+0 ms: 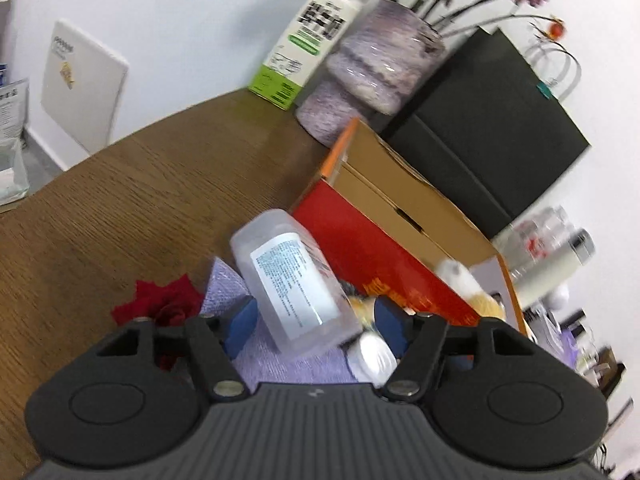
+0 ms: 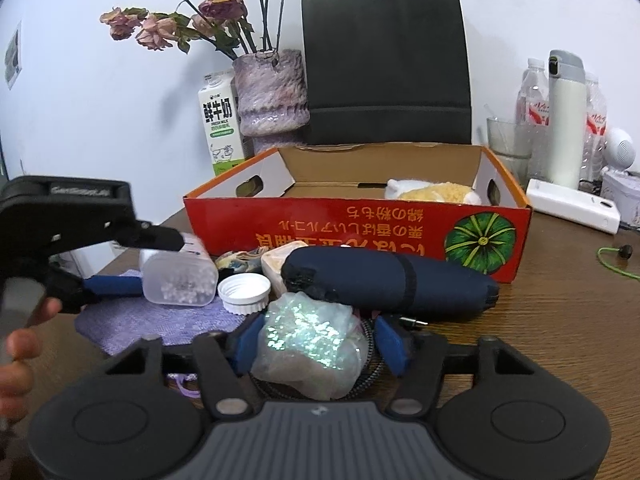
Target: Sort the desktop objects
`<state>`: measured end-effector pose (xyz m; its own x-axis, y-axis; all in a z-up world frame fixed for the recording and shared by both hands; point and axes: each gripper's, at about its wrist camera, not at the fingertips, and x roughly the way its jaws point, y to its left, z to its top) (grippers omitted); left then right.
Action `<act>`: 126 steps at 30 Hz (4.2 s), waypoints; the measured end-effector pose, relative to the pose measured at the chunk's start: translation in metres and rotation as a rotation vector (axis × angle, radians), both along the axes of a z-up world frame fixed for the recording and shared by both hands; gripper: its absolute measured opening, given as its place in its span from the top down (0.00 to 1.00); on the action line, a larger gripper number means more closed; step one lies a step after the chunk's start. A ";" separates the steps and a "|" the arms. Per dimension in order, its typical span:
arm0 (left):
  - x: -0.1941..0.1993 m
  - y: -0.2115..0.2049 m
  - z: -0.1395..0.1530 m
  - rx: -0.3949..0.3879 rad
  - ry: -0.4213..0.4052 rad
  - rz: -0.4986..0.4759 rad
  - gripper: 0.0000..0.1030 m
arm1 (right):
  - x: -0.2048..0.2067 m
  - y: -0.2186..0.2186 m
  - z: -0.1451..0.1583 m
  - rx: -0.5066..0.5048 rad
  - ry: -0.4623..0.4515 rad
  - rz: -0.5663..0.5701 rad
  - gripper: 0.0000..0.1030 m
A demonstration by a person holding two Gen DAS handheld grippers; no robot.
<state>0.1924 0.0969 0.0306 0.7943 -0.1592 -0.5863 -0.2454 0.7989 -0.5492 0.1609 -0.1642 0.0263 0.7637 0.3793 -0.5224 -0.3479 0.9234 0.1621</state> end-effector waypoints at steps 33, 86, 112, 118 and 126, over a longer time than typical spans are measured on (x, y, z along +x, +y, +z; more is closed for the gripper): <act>-0.052 -0.018 0.005 0.093 -0.043 -0.083 0.56 | -0.031 -0.034 0.038 0.114 -0.171 -0.089 0.63; 0.045 -0.060 0.053 0.170 -0.332 -0.175 0.60 | 0.096 0.002 0.060 0.133 -0.191 -0.046 0.62; 0.101 -0.071 0.011 0.365 -0.151 -0.164 0.59 | 0.172 0.032 0.019 0.012 0.006 -0.037 0.49; 0.093 -0.060 0.022 0.324 -0.214 -0.110 0.13 | 0.173 0.019 0.024 0.046 -0.002 -0.076 0.19; 0.072 -0.056 0.045 0.294 -0.323 -0.092 0.00 | 0.151 0.013 0.039 0.084 -0.071 -0.052 0.00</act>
